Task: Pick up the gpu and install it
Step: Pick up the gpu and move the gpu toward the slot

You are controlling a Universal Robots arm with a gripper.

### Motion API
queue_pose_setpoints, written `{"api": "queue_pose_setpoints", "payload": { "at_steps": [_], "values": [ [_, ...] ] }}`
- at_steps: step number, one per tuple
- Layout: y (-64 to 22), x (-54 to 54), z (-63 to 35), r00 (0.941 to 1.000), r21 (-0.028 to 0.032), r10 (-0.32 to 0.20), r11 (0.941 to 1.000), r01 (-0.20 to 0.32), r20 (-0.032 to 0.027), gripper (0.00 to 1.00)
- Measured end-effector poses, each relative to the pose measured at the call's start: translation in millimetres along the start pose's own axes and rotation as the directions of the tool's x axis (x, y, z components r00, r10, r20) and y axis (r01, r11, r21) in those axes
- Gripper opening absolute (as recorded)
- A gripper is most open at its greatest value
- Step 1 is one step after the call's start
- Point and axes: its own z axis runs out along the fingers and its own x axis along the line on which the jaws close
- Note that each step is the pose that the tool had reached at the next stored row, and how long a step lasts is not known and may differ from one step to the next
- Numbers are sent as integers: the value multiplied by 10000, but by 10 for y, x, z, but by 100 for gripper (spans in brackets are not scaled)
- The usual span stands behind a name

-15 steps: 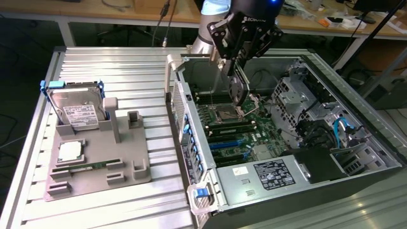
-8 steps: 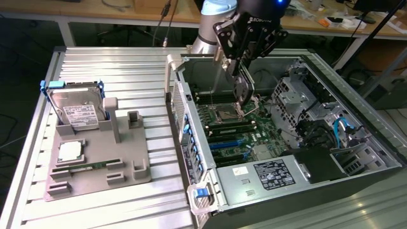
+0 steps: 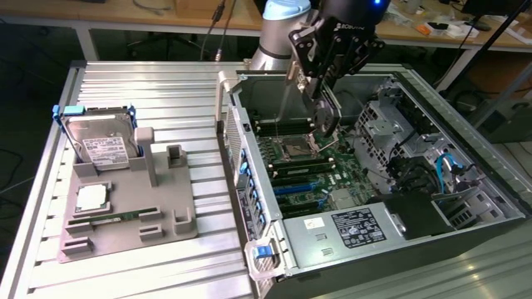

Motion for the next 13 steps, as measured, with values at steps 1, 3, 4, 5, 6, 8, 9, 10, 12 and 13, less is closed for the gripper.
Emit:
{"api": "queue_pose_setpoints", "payload": {
  "at_steps": [1, 3, 4, 5, 6, 8, 9, 10, 12, 13],
  "values": [
    [0, -15, 0, 10000, 1, 0, 10000, 0, 0, 27],
    [-1, -49, 1, 10000, 1, 1, 10000, -1, -1, 27],
    [-2, -76, 2, 10000, 0, 0, 10000, 0, 0, 27],
    [-2, -93, 2, 10000, 1, 0, 10000, 0, -1, 27],
    [-3, -108, 2, 10000, 1, 0, 10000, 0, -1, 27],
    [-4, -160, 4, 10000, 1, 0, 10000, 0, 0, 27],
    [-4, -179, 4, 10000, 1, 0, 10000, 0, -1, 27],
    [-5, -205, 5, 10000, 1, 1, 10000, -1, -1, 27],
    [-6, -245, 6, 10000, 1, 0, 10000, 0, 0, 27],
    [-6, -263, 6, 10000, 1, -1, 10000, 1, -1, 27]
  ]
}}
